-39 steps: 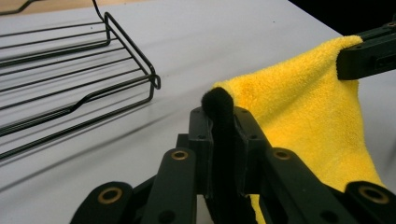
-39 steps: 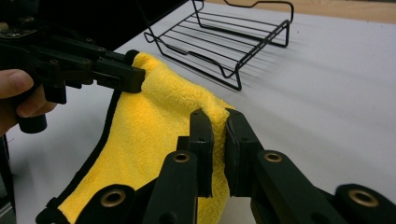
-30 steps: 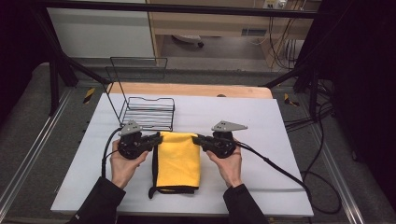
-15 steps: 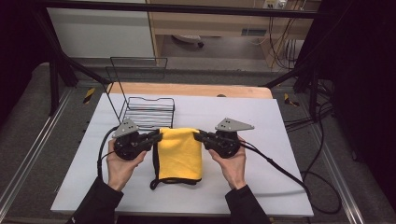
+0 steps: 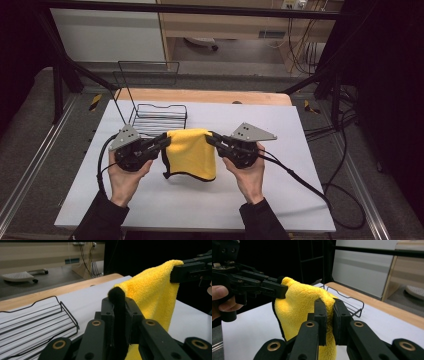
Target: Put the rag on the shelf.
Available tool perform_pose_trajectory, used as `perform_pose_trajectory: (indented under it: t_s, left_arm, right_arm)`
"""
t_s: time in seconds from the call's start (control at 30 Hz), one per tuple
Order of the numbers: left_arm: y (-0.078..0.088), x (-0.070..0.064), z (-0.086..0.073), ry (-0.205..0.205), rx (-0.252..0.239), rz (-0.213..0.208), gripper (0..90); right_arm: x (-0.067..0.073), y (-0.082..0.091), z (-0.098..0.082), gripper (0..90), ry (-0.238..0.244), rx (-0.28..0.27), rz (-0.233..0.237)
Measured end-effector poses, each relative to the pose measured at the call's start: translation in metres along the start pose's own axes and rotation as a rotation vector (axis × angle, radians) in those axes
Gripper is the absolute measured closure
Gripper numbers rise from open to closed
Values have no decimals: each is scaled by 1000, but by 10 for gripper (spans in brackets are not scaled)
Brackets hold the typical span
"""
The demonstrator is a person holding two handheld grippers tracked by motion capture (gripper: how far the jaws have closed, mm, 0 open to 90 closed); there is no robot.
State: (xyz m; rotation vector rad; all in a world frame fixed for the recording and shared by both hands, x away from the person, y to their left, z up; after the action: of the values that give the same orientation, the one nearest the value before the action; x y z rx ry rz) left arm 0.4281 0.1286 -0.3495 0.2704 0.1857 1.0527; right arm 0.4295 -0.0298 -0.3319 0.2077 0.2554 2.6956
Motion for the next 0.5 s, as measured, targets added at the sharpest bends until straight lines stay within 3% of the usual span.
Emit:
perform_pose_trajectory:
  t_s: [0.3, 0.5]
  left_arm:
    - [14, 3, 21, 15, -75, 11, 794]
    - [18, 9, 30, 23, -110, 31, 795]
  right_arm:
    - [8, 1, 25, 838, 69, -28, -13]
    - [11, -4, 35, 838, 86, -60, -14]
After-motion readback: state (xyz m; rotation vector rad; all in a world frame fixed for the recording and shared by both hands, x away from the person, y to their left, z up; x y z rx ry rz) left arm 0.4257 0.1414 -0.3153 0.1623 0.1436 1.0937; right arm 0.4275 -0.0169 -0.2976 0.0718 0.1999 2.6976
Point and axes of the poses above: each handheld gripper's, and its own axes: y roughly backward along the jaws, z roughly out of its top, x roughly to its left, the point moved 10 cm from there along -y, roughly forward along the jaws, and after that the axes turned 15 degrees about z, right-handed, at the moved point
